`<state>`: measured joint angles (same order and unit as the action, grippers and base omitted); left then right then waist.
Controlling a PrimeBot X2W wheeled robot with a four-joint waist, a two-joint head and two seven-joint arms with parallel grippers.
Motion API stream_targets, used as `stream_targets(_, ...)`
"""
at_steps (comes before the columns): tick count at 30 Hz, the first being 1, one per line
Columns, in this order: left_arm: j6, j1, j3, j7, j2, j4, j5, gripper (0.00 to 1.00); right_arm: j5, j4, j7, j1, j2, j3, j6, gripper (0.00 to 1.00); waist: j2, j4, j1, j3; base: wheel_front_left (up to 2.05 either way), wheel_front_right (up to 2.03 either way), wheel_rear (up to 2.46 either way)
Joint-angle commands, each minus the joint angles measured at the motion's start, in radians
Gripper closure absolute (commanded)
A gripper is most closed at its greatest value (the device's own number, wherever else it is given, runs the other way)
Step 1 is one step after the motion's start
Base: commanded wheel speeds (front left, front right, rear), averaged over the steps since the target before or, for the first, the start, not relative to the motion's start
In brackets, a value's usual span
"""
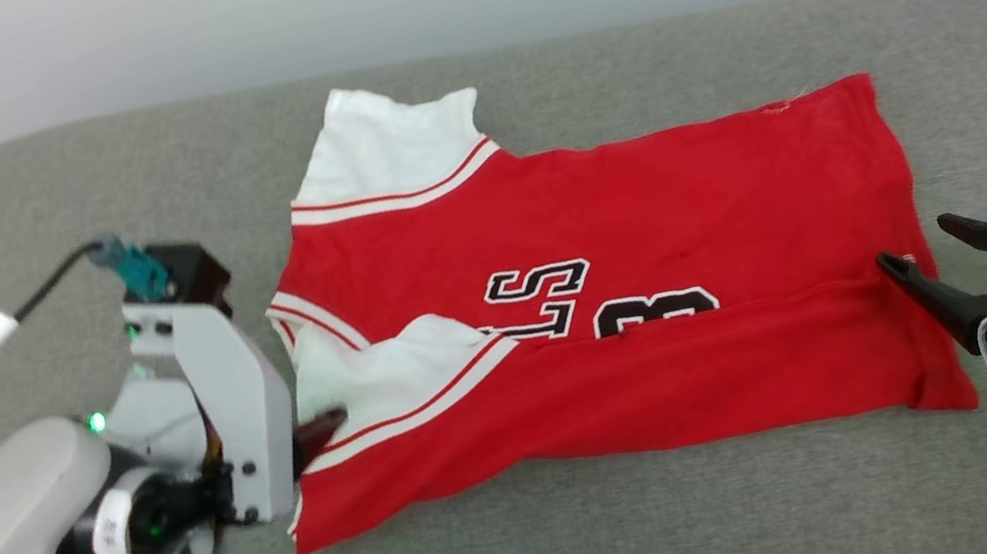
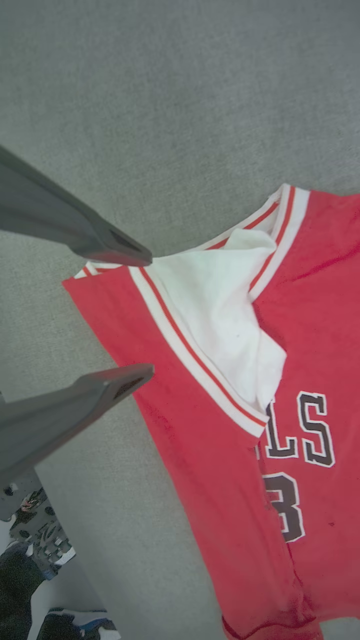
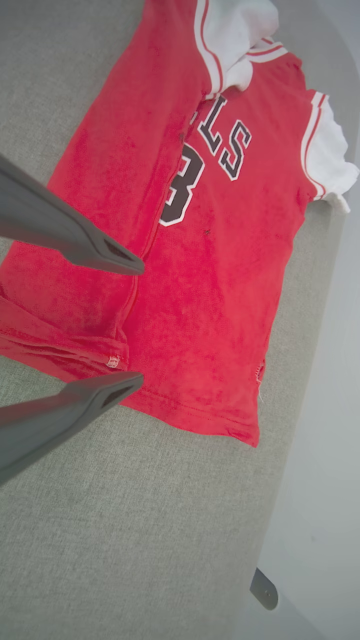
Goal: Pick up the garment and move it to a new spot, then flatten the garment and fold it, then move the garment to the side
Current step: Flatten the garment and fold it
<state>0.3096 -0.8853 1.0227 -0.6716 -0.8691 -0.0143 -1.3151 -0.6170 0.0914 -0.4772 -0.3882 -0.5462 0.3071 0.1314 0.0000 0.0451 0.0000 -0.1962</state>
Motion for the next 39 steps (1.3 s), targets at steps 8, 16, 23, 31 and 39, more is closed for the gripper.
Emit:
stream_targets(8,0.056,0.047,0.033,-0.090,-0.034,0.009,-0.040,0.00,0.023,-0.105,0.006,0.095,0.052,-0.112,-0.001,0.00,0.0000,-0.067,0.0000,0.035,0.00,0.00,0.00)
stream_targets(16,0.067,0.097,0.041,-0.105,-0.046,0.072,-0.075,0.00,0.097,-0.299,0.100,0.208,0.130,-0.261,-0.001,0.00,0.0000,-0.119,0.0000,0.024,0.00,0.00,0.00)
stream_targets(23,0.069,0.137,0.037,-0.102,-0.044,0.135,-0.110,0.00,0.166,-0.455,0.172,0.287,0.217,-0.365,-0.001,0.00,0.0000,-0.145,0.0000,0.003,0.00,0.00,0.00)
stream_targets(31,0.065,0.170,0.030,-0.091,-0.039,0.203,-0.136,0.00,0.186,-0.527,0.161,0.344,0.282,-0.416,-0.001,0.00,0.0000,-0.160,0.0000,-0.023,0.00,0.00,0.00)
stream_targets(39,0.017,0.190,0.007,-0.056,-0.007,0.256,-0.169,1.00,0.156,-0.544,0.112,0.365,0.299,-0.411,-0.001,0.00,0.0000,-0.162,0.0000,-0.053,0.00,0.00,0.00)
